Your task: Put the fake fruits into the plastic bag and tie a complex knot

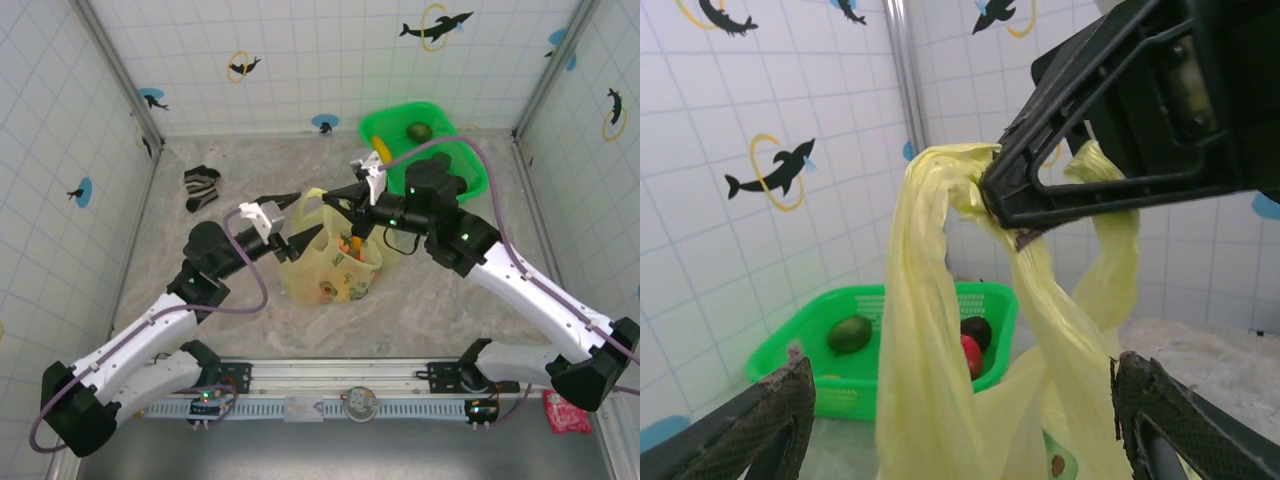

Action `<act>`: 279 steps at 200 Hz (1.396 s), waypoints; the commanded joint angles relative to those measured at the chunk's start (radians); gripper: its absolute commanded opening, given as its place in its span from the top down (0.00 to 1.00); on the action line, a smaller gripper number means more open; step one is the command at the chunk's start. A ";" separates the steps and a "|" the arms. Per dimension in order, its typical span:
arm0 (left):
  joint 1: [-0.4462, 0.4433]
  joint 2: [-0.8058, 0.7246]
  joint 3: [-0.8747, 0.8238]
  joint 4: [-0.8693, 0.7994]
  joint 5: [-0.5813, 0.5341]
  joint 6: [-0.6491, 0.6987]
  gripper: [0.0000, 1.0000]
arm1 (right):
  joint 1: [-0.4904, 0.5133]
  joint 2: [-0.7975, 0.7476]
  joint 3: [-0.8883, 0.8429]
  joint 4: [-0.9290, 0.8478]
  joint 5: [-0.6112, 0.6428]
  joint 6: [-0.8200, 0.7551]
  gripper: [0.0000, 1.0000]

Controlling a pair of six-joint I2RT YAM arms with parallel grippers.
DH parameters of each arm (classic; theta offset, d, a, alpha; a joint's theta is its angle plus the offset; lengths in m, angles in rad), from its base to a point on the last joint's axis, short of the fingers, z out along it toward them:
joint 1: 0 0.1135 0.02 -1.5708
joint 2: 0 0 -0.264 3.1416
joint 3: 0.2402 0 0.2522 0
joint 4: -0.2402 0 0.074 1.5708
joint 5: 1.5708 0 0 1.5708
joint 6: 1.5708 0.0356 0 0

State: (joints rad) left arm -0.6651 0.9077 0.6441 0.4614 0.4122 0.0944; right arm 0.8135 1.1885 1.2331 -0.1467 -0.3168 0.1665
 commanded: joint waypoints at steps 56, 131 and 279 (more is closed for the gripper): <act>-0.053 0.094 0.001 0.120 0.024 -0.132 0.26 | 0.133 0.016 0.067 0.100 0.336 0.085 1.00; -0.160 0.148 -0.064 0.185 -0.317 -0.004 0.51 | 0.232 -0.013 -0.004 0.217 0.555 0.165 1.00; -0.162 0.117 -0.155 0.278 -0.293 0.055 0.93 | 0.172 -0.076 -0.067 0.216 0.540 0.172 1.00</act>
State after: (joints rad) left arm -0.8196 1.0218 0.5144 0.6834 0.1471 0.1345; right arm 0.9977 1.1706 1.2011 -0.0132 0.1795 0.3042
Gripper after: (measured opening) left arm 0.080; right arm 0.054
